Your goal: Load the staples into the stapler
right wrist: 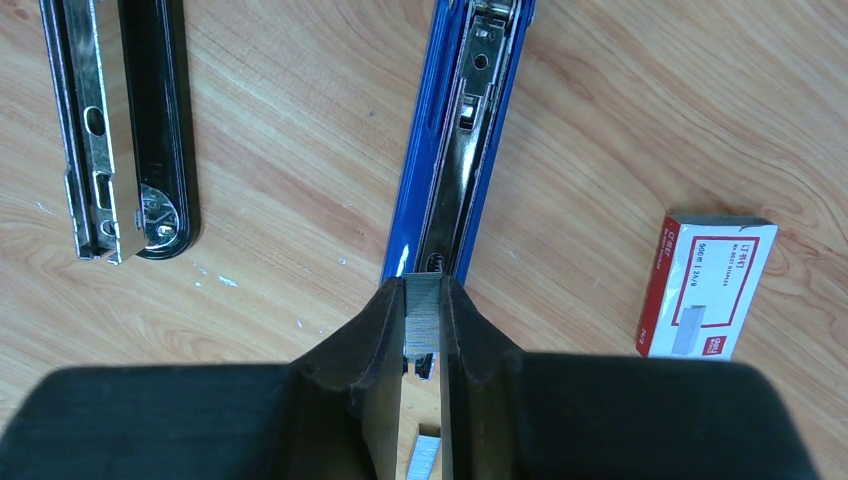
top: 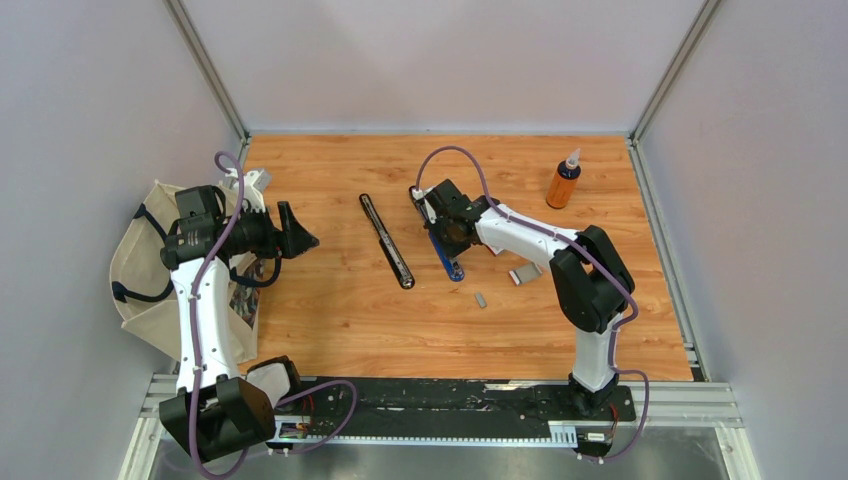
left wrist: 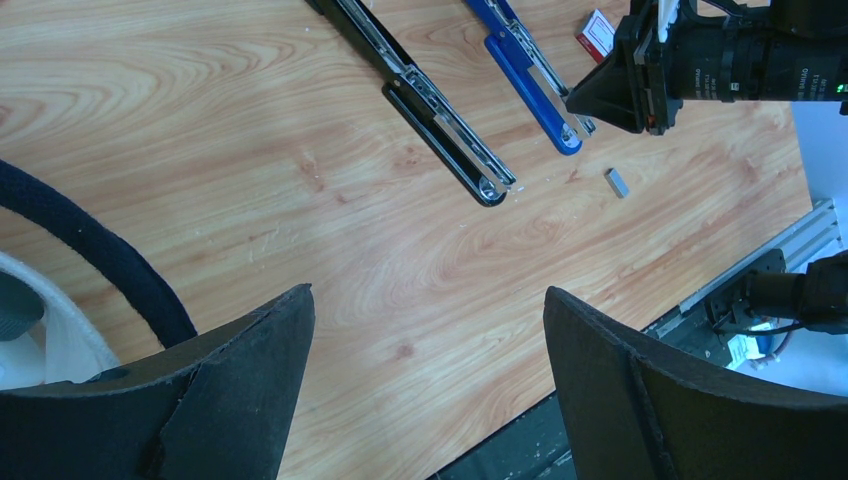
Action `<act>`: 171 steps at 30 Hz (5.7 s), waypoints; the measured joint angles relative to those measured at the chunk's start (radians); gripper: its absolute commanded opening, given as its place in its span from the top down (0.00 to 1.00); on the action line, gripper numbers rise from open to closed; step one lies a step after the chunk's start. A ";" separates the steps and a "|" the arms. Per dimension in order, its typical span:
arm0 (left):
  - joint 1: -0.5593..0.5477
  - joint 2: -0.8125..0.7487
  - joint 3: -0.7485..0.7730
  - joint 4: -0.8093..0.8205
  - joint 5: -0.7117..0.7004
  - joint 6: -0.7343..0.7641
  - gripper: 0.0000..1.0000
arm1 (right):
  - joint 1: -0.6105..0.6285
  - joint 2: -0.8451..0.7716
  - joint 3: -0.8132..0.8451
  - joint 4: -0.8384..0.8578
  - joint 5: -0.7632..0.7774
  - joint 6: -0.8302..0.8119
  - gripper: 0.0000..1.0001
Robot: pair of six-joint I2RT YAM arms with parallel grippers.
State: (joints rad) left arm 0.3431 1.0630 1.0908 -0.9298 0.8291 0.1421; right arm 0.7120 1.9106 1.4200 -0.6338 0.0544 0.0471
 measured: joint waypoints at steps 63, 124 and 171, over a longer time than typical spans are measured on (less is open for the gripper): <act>0.000 0.000 0.000 0.000 0.003 0.000 0.07 | 0.026 -0.065 -0.115 0.123 0.094 0.034 0.87; 0.000 0.001 -0.006 0.001 0.007 0.000 0.07 | -0.004 -0.212 -0.381 0.474 0.042 0.016 0.87; 0.000 0.002 -0.006 0.002 0.008 0.000 0.07 | -0.004 -0.194 -0.381 0.473 0.026 0.016 0.87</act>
State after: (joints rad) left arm 0.3431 1.0645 1.0851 -0.9283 0.8371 0.1421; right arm 0.7082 1.7164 1.0389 -0.1612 0.0799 0.0631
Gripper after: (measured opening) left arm 0.926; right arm 0.164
